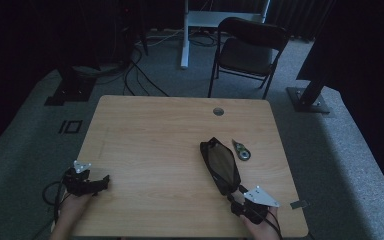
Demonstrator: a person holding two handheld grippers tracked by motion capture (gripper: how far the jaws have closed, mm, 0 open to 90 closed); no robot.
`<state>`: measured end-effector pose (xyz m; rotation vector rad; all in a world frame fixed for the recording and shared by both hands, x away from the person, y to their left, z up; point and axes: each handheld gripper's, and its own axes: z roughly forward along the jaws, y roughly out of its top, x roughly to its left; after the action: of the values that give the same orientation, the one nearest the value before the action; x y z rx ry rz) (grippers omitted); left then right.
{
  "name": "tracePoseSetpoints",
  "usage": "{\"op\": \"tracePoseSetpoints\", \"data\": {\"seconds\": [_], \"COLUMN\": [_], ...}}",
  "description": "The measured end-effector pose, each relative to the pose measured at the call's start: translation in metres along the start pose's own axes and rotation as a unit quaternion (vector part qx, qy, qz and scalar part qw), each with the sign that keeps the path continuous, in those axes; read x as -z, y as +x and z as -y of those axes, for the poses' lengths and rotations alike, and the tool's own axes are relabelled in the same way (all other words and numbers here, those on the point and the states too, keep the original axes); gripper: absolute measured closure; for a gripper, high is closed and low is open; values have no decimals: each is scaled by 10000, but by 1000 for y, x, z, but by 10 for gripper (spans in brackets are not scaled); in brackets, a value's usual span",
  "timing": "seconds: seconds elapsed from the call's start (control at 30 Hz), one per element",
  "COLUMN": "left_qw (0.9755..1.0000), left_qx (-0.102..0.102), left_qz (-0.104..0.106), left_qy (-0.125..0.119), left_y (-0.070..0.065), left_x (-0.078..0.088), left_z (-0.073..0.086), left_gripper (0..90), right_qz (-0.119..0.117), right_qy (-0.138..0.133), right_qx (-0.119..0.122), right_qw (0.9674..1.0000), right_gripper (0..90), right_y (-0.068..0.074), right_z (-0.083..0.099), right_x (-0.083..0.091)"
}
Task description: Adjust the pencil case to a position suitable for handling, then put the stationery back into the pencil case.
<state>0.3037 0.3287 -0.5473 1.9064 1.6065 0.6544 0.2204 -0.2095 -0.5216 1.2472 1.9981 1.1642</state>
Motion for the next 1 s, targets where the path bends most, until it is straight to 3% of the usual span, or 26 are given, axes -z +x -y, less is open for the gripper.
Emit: {"op": "tracePoseSetpoints", "data": {"seconds": [0.2, 0.23, 0.33, 0.5, 0.6, 0.7, 0.9, 1.0], "left_qw": [10000, 10000, 10000, 10000, 10000, 10000, 10000, 10000], "left_qx": [1, 0, 1, 1, -1, 1, 1, 1], "left_qz": [0, 0, 0, 0, 0, 0, 0, 0], "left_qy": [-1, 0, 0, 0, 0, -1, -1, -1], "left_y": [0, 0, 0, 0, 0, 0, 0, 0], "left_x": [0, 0, 0, 0, 0, 0, 0, 0], "left_z": [0, 0, 0, 0, 0, 0, 0, 0], "left_gripper": [5, 5, 5, 5, 5, 5, 5, 5], "right_qz": [-12, -7, -96, 91, 0, 119, 151, 306], "right_qy": [-211, -444, -597, -530, -696, -781, -1069, -960], "right_qx": [106, -145, -366, 107, 2, 82, -278, -191], "right_qw": [9997, 9989, 9975, 9985, 9976, 9968, 9938, 9947], "right_gripper": [383, 346, 313, 259, 257, 255, 247, 172], "right_y": [-4, -9, -13, -19, -24, -29, -48, -57], "right_z": [-7, -12, -16, -32, -40, -47, -61, -66], "right_x": [8, 12, 14, 16, 16, 15, 8, 1]}}
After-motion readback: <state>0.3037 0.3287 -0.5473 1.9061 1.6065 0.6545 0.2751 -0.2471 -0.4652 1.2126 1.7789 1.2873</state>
